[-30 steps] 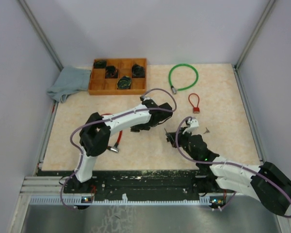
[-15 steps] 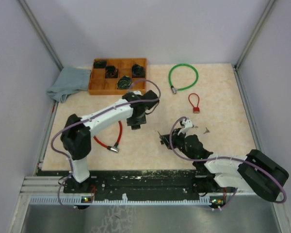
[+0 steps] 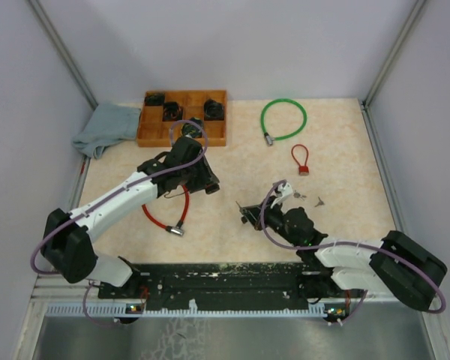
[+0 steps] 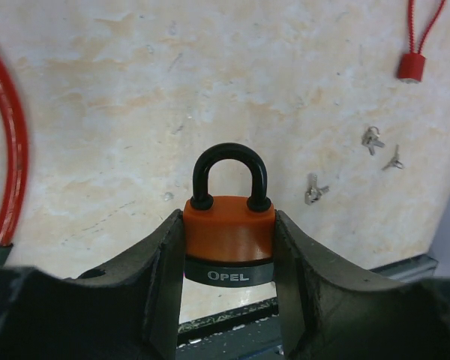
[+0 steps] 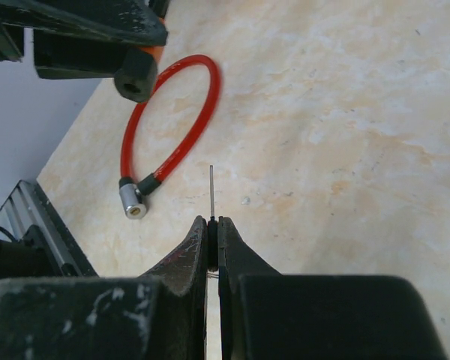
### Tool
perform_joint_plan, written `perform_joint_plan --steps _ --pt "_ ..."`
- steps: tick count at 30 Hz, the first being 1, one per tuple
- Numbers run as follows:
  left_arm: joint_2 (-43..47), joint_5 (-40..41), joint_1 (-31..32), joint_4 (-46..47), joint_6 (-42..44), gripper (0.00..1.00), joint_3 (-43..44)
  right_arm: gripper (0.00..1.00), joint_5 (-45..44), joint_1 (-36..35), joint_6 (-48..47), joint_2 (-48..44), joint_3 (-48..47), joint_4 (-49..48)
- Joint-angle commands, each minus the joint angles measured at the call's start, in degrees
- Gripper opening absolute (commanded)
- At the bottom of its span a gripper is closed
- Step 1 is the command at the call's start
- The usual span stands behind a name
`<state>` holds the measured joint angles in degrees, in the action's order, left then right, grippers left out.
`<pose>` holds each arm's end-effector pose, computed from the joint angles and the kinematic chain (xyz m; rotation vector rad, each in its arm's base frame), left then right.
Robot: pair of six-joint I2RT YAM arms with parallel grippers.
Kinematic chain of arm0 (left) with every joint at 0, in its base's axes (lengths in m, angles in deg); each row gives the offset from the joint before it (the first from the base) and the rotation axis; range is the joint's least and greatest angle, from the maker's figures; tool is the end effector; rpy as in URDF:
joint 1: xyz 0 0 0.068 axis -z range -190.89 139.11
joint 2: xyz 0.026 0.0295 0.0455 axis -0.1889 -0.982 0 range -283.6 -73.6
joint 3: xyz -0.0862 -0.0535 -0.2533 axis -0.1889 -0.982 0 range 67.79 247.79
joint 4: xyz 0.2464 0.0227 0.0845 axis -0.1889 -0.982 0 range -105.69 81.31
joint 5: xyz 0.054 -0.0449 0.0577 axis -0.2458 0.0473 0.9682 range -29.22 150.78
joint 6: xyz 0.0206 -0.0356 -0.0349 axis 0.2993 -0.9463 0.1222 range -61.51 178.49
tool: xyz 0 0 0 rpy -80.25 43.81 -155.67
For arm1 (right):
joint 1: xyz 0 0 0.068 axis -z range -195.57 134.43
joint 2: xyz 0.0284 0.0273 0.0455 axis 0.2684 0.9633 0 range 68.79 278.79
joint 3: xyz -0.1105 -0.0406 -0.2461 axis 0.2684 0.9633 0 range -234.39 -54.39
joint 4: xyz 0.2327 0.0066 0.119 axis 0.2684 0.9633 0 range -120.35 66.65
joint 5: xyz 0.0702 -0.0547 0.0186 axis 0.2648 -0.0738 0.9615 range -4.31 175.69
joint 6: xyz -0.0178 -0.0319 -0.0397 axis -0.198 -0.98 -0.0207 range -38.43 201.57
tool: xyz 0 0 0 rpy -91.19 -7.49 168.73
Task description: Unlock with the key
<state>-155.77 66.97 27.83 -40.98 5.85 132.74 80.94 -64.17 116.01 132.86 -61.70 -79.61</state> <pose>0.2417 -0.1889 0.2766 -0.3545 2.4904 -0.5686 0.1328 0.1464 0.1646 -0.1576 1.8003 0.9935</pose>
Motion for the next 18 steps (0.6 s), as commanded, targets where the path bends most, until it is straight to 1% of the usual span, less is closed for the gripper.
perform_joint_plan --steps 1,5,9,18 --pt "1.1 -6.2 -0.6 7.2 -0.6 0.00 -0.8 0.00 3.1 -1.3 -1.8 0.9 -3.9 -6.8" --pt "1.6 -9.0 -1.0 9.4 -2.3 0.00 -2.5 0.00 4.4 -1.9 -2.9 0.4 -5.7 -5.0" --pt "0.9 -9.5 -1.1 8.7 -4.4 0.00 -2.5 0.00 4.7 -2.6 -4.0 0.4 -7.2 -3.1" --pt "-2.1 -13.4 -1.1 8.9 -5.0 0.00 -1.8 0.00 4.9 -2.7 -4.4 2.9 -10.3 -0.1"
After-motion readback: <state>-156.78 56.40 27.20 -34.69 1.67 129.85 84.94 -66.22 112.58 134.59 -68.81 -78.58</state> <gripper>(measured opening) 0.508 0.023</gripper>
